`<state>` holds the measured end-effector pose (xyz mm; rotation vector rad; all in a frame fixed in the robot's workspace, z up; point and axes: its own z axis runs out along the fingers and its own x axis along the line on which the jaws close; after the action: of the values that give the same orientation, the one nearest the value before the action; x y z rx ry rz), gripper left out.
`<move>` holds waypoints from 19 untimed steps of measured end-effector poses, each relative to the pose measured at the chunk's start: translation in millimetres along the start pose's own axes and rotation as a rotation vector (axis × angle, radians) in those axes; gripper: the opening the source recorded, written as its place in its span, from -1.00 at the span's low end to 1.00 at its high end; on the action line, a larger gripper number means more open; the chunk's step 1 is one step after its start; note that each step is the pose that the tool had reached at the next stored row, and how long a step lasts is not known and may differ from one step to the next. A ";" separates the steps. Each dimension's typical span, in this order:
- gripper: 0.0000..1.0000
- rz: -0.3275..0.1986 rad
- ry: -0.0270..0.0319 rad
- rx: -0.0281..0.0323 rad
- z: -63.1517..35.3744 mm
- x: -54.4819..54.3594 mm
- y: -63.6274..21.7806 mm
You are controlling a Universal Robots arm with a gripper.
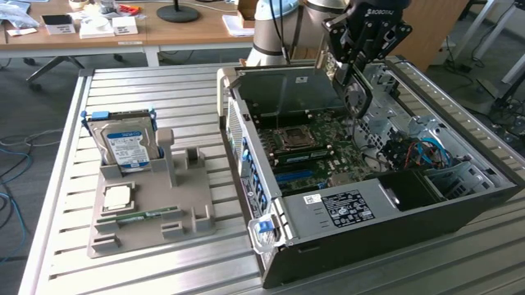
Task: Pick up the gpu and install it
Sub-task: 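Pick up the gpu and move the gpu toward the slot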
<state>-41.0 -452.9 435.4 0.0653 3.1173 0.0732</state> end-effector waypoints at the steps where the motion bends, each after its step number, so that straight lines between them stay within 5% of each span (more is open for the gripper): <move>1: -0.47 0.000 0.0000 0.0000 0.0 -1.1 0.1; 19: -0.47 0.000 0.0000 0.0001 0.5 -21.6 0.9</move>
<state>-19.4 -452.9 435.4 0.0653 3.1173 0.0731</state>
